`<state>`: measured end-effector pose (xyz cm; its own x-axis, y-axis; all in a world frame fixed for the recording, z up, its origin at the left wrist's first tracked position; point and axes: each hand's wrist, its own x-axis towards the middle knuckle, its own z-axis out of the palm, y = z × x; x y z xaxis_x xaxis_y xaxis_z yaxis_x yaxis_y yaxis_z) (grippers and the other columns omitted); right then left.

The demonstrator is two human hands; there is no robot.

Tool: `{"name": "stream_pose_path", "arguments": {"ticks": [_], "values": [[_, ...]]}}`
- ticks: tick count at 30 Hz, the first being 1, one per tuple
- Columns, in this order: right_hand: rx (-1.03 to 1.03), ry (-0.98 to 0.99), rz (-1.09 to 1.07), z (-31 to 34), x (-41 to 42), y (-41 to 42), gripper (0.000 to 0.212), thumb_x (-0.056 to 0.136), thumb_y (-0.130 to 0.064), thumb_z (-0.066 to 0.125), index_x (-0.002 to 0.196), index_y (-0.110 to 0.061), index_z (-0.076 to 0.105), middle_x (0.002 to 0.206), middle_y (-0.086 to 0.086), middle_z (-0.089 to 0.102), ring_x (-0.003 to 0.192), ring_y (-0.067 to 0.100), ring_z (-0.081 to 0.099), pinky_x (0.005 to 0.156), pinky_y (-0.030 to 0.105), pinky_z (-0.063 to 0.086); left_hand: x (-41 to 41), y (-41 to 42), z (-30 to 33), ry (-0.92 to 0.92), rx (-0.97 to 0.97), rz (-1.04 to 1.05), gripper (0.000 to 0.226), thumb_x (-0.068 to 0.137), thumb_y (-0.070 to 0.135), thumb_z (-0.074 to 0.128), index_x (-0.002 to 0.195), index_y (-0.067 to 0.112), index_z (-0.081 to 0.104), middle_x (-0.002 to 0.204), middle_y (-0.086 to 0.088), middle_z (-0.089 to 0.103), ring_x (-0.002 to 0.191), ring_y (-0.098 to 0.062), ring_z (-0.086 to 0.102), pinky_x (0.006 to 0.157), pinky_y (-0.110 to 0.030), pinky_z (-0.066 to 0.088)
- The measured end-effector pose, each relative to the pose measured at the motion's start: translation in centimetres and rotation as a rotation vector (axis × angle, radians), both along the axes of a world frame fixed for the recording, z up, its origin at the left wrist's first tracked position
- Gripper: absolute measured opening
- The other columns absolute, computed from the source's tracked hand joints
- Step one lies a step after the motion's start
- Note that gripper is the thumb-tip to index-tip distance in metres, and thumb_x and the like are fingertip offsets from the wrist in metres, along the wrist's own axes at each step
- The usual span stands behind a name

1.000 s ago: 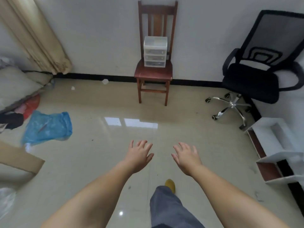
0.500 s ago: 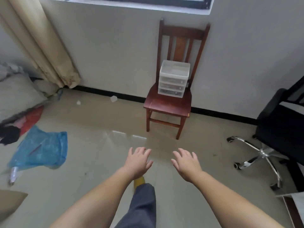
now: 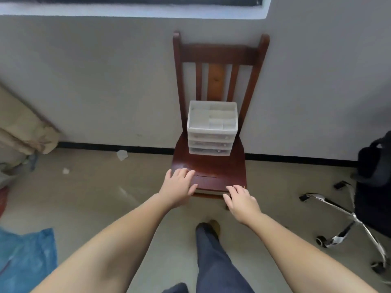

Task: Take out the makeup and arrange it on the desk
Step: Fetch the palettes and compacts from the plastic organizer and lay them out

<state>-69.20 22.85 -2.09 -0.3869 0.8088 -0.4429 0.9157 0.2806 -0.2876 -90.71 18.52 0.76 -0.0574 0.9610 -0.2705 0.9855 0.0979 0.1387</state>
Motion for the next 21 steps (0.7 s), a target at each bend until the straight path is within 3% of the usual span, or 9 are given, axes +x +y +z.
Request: {"name": "stream_pose_path", "arguments": {"ticks": [3,7,14,18,21], "values": [[-0.093,0.121,-0.078,-1.4,-3.0,7.1,0.048,0.101,-0.040,0.028,0.143,-0.019,0.032,0.149,0.004,0.033,0.134,0.024,0.033,0.107,0.041,0.034,-1.4,7.1,-1.3,-0.048,-0.001,0.063,0.053,0.098,0.039,0.036,0.145,0.019,0.026,0.147,-0.002,0.034,0.137,-0.019,0.028,0.116,-0.042,0.016],[-0.277,0.340,-0.301,-3.8,-7.6,15.5,0.045,0.101,-0.033,0.031,0.142,-0.015,0.036,0.143,0.009,0.042,0.129,0.025,0.042,0.106,0.033,0.034,-3.5,15.0,-3.7,-0.106,-0.014,0.097,0.059,0.096,0.031,0.040,0.149,0.014,0.019,0.153,-0.005,0.026,0.142,-0.019,0.022,0.116,-0.039,0.018],[-0.697,0.852,-1.145,-9.3,-15.5,24.7,0.044,0.097,-0.006,0.031,0.140,-0.011,0.036,0.139,0.013,0.043,0.126,0.025,0.045,0.099,0.044,0.046,-5.4,22.7,-8.7,0.059,-0.093,0.012,0.069,0.095,0.019,0.037,0.150,0.012,-0.003,0.159,-0.005,-0.011,0.146,-0.019,-0.011,0.118,-0.042,-0.002],[-0.805,1.177,-1.613,-10.3,-17.5,27.1,0.027,0.093,0.004,0.030,0.107,-0.002,0.052,0.130,0.017,0.051,0.122,0.025,0.050,0.093,0.042,0.048,-6.5,23.2,-10.6,0.129,-0.114,-0.040,0.073,0.092,0.013,0.034,0.149,0.011,-0.010,0.158,-0.005,-0.016,0.146,-0.018,-0.014,0.116,-0.045,-0.008],[-0.833,1.320,-1.767,-10.8,-18.0,27.3,0.034,0.088,0.011,0.023,0.093,-0.003,0.053,0.111,0.015,0.057,0.120,0.027,0.054,0.088,0.042,0.047,-7.1,23.0,-10.9,0.144,-0.095,-0.094,0.072,0.090,0.007,0.030,0.149,0.010,-0.011,0.158,-0.005,-0.015,0.146,-0.018,-0.013,0.116,-0.046,-0.009]]}}
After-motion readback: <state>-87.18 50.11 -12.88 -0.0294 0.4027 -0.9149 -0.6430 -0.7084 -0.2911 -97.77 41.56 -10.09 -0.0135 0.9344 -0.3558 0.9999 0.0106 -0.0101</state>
